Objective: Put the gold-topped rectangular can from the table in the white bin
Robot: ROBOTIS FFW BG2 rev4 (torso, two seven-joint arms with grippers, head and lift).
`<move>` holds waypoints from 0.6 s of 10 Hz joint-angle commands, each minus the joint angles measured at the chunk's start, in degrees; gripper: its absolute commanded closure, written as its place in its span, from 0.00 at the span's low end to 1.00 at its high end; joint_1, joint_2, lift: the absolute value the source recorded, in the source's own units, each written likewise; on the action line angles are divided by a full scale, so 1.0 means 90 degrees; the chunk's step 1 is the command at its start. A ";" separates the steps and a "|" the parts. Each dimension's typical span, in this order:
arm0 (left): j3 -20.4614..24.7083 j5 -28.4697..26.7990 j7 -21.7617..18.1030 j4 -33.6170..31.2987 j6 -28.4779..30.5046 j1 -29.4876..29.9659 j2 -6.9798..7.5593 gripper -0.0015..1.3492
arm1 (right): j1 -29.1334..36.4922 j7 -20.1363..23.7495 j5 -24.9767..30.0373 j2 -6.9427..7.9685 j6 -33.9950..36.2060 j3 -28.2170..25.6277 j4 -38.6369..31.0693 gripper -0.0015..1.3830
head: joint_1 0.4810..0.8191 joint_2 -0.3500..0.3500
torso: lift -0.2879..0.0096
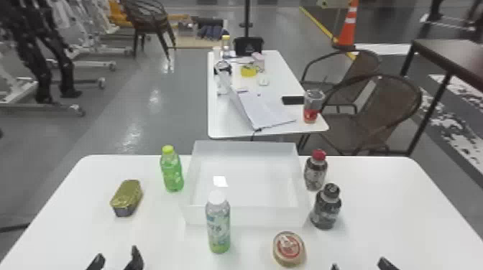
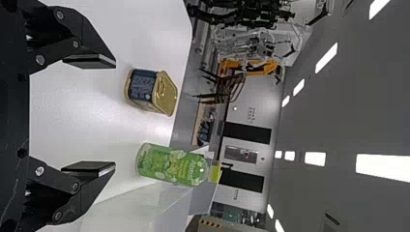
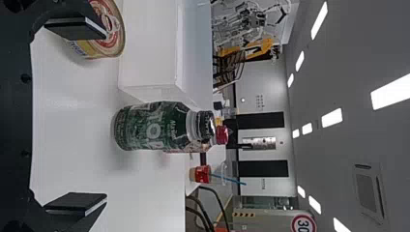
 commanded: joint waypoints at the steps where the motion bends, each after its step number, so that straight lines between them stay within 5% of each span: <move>1: -0.0030 -0.0082 0.0000 0.0007 -0.0096 0.0019 -0.0017 0.38 | -0.0038 -0.0002 -0.0065 -0.0072 -0.0063 -0.0006 -0.0010 0.08 | 0.20 0.50 | 0.63; 6: -0.0088 -0.0297 0.0000 0.0202 -0.0164 -0.0137 -0.0017 0.38 | -0.0194 -0.0002 -0.0104 -0.0091 -0.0122 -0.0006 0.0097 0.08 | 0.20 0.50 | 0.63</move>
